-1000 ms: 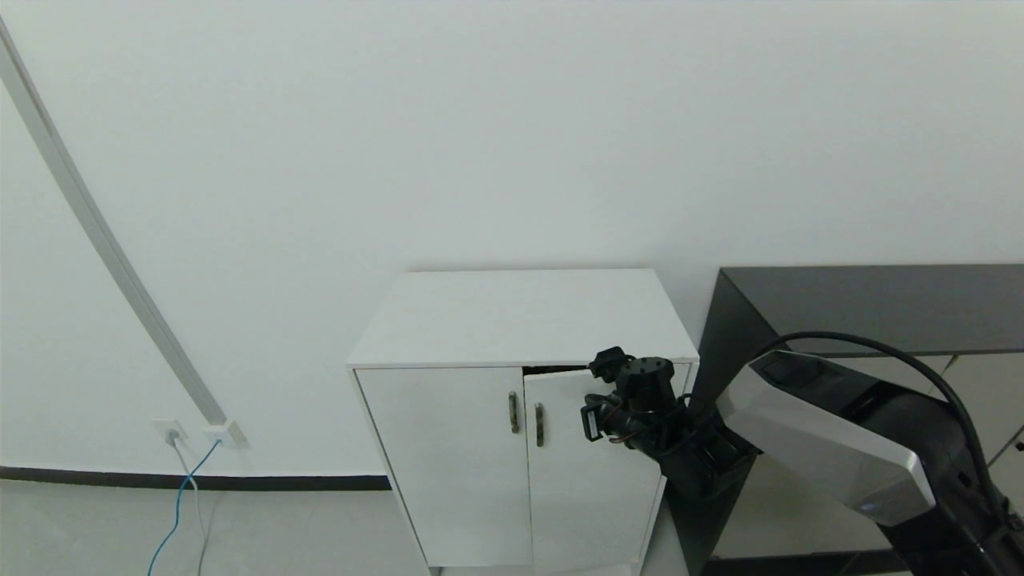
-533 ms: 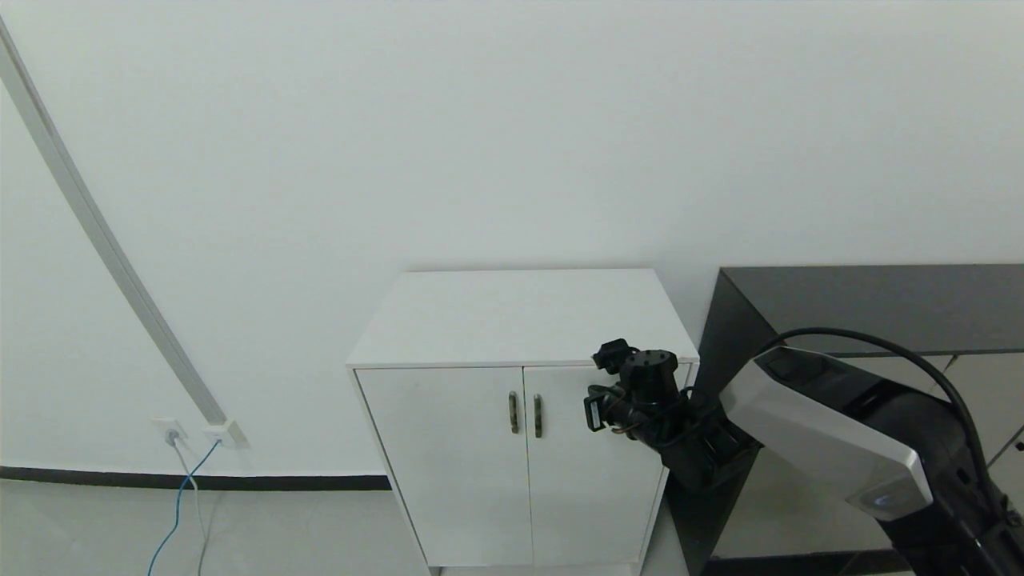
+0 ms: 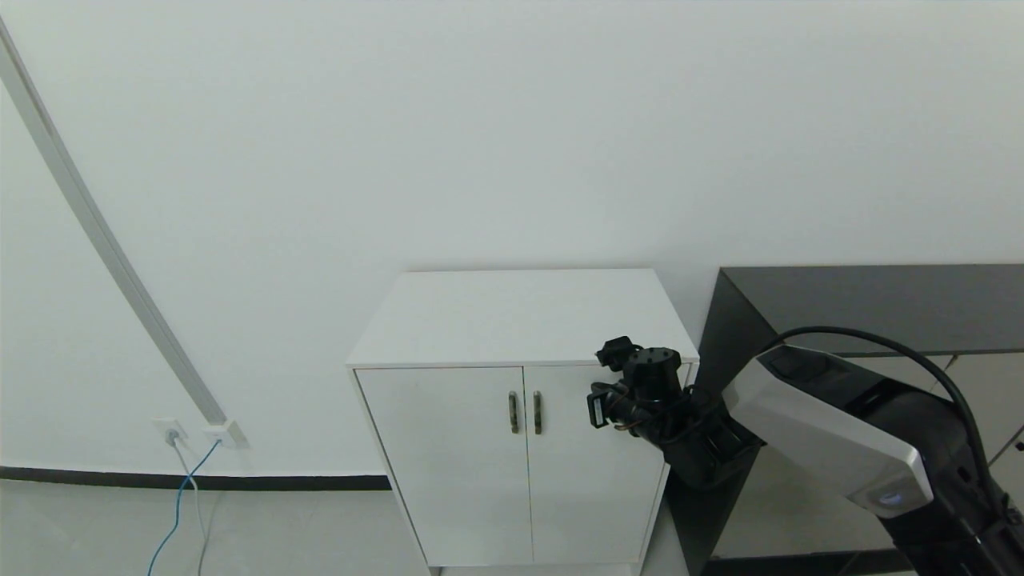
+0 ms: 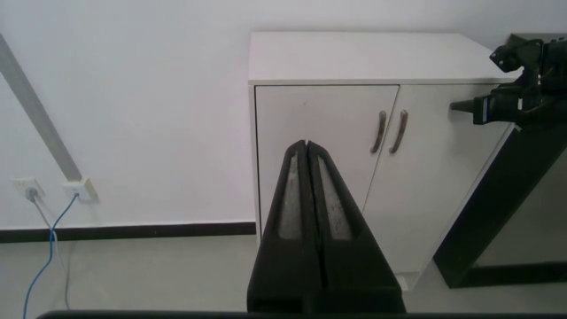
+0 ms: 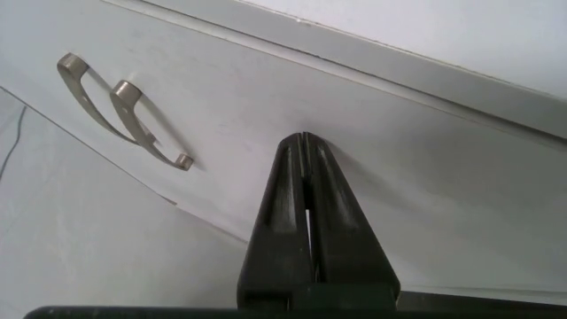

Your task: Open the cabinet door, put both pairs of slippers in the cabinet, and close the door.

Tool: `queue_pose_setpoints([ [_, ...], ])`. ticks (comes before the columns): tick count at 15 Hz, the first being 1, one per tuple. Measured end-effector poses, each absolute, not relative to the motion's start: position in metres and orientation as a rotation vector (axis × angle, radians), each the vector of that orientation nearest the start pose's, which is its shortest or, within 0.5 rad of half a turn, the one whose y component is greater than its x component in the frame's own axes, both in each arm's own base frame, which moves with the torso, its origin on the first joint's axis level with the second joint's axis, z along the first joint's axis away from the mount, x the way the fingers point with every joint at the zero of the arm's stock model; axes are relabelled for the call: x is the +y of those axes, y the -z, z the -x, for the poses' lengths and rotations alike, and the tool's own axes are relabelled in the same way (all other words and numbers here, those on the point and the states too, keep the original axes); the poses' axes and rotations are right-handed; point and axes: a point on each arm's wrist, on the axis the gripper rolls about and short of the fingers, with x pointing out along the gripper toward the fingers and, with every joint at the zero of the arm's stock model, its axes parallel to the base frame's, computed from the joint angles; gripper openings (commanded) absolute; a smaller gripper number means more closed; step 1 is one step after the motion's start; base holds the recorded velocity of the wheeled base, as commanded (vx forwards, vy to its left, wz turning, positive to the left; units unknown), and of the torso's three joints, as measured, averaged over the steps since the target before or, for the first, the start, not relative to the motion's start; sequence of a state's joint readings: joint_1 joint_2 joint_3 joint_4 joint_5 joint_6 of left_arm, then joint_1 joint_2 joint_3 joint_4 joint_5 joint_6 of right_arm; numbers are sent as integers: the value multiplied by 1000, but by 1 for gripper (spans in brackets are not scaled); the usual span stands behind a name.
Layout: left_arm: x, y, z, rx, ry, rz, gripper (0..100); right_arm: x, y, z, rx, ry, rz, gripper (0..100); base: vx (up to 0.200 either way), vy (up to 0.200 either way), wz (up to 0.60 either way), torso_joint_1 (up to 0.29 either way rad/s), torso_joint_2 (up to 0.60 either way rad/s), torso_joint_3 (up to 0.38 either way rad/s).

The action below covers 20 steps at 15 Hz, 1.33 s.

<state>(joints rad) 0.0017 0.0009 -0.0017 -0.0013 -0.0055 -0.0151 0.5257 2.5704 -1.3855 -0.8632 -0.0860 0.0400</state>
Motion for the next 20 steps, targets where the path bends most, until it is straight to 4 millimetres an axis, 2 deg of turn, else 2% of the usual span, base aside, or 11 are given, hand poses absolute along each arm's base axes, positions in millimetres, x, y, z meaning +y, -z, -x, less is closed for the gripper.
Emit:
queue_pose_setpoints([
  [10, 0, -76, 23, -2, 4, 14, 0, 241, 2, -418, 312, -431, 55, 0, 0, 0, 0, 0, 0, 0],
  [13, 0, -76, 23, -2, 4, 14, 0, 239, -4, -402, 307, -444, 52, 0, 0, 0, 0, 0, 0, 0],
  [16, 0, -76, 23, -2, 4, 14, 0, 228, -17, -382, 302, -445, 50, 0, 0, 0, 0, 0, 0, 0],
  [20, 0, -76, 23, -2, 4, 14, 0, 193, -44, -346, 286, -411, 41, 0, 0, 0, 0, 0, 0, 0],
])
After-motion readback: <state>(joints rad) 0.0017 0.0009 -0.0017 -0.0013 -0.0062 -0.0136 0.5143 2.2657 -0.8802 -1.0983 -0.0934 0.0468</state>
